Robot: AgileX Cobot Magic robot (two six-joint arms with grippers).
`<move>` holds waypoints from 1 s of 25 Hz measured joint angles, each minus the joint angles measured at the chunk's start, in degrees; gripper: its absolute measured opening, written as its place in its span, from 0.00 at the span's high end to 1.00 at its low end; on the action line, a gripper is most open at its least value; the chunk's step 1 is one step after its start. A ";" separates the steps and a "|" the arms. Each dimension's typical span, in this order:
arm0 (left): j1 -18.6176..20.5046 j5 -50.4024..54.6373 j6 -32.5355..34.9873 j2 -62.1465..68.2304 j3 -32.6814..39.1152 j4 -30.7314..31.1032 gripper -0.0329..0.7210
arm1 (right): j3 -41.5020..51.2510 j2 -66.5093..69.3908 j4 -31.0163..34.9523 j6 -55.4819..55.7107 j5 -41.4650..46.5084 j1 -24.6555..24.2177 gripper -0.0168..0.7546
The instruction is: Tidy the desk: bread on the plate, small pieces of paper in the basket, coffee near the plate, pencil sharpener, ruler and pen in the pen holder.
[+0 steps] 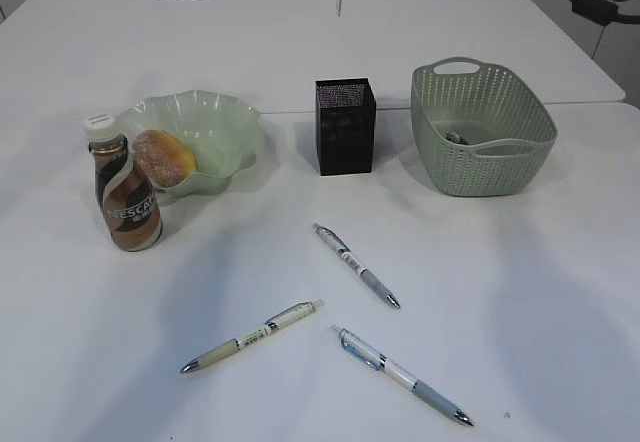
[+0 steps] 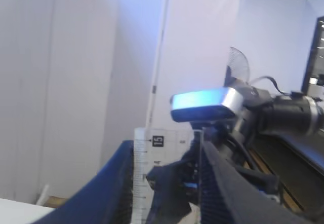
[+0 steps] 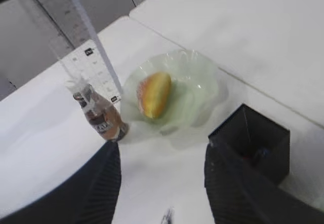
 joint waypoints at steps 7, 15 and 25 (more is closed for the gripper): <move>-2.01 -8.45 -2.81 -3.02 0.00 -0.10 0.64 | 0.00 0.00 5.48 -5.38 0.00 0.10 0.43; -2.78 -8.44 -8.07 -3.41 0.00 -0.10 0.64 | 0.00 0.00 11.71 -8.89 -0.10 1.32 0.42; -3.69 -5.64 -12.29 -3.41 0.00 -0.10 0.64 | -3.29 0.00 15.99 -9.97 -0.20 1.32 0.38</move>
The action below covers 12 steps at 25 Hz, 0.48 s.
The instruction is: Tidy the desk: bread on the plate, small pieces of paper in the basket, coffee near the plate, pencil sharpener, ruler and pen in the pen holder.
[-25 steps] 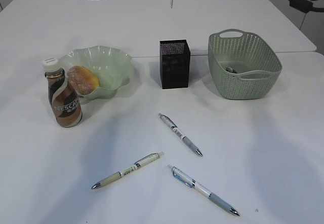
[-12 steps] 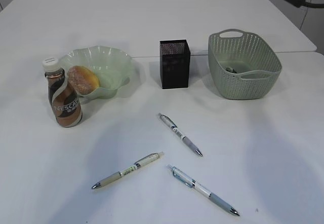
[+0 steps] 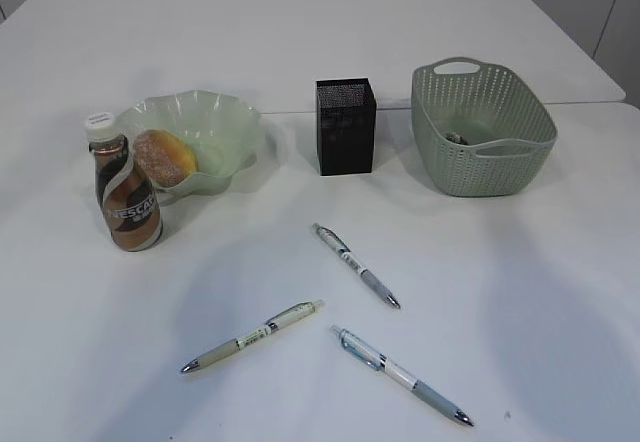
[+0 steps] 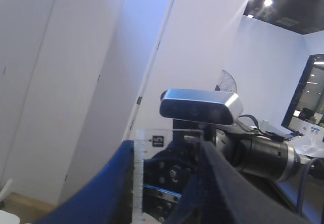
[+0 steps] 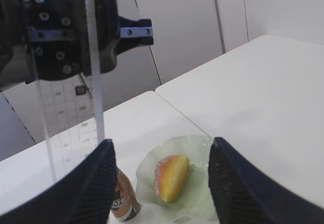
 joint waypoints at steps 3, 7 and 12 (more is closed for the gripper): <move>-0.98 0.20 -0.50 0.00 0.00 0.00 0.64 | -1.15 0.00 0.34 0.14 0.00 0.00 0.38; -1.58 -1.07 -0.65 0.00 0.00 0.00 0.64 | -1.83 0.00 0.44 1.30 0.00 0.21 0.38; -0.19 -1.23 -0.76 0.00 0.00 0.00 0.64 | -2.52 0.00 -1.78 2.74 -0.30 3.51 0.35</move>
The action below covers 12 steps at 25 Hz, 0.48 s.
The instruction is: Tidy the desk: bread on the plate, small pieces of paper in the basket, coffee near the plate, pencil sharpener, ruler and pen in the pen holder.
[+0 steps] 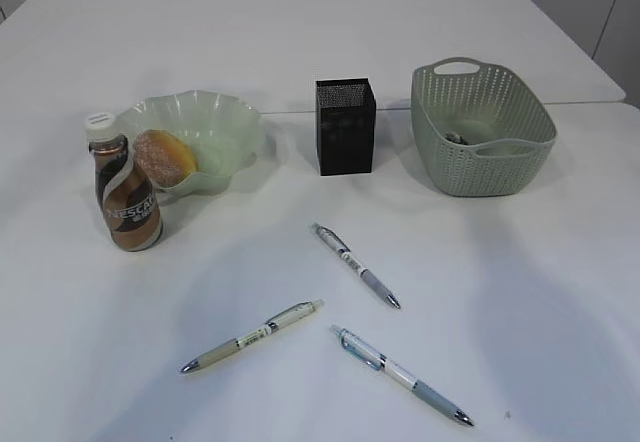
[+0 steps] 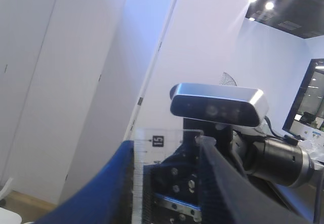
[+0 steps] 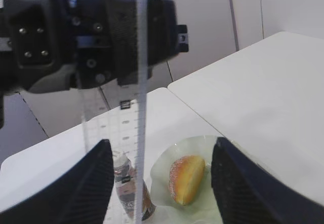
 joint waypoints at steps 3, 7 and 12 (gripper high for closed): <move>1.28 1.75 -0.38 0.00 0.00 0.10 0.64 | -0.12 0.00 -0.03 0.25 0.00 0.55 0.34; 2.06 3.17 -0.91 0.00 0.00 0.32 0.64 | -1.16 0.00 -0.03 1.28 0.23 0.89 0.33; 2.25 4.43 -1.14 0.00 0.00 0.67 0.64 | -3.41 -0.11 -0.03 3.11 0.47 1.73 0.33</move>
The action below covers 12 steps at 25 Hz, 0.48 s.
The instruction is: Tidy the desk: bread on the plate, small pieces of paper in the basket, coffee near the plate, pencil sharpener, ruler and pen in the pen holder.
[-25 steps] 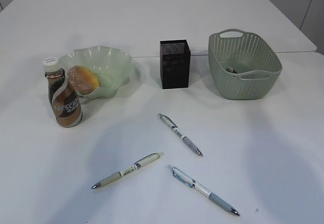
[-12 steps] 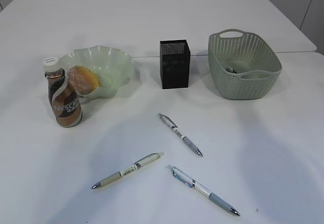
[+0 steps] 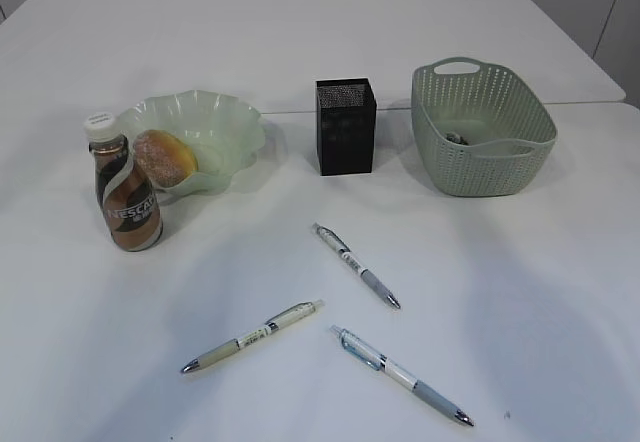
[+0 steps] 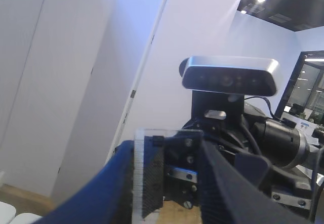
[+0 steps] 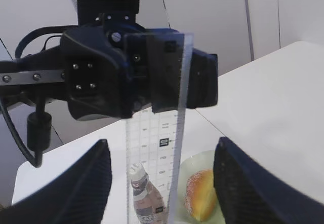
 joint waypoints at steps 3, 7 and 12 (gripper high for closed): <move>0.03 0.77 -0.13 0.00 0.00 0.04 0.64 | 0.01 -0.74 0.00 0.82 0.12 0.00 0.33; 0.28 2.71 -0.38 0.00 0.00 0.04 0.64 | -0.13 -0.86 0.19 3.32 0.12 0.00 0.33; 1.33 4.98 -1.25 0.00 0.00 -0.15 0.64 | -0.13 -0.86 -0.01 5.05 0.12 0.00 0.33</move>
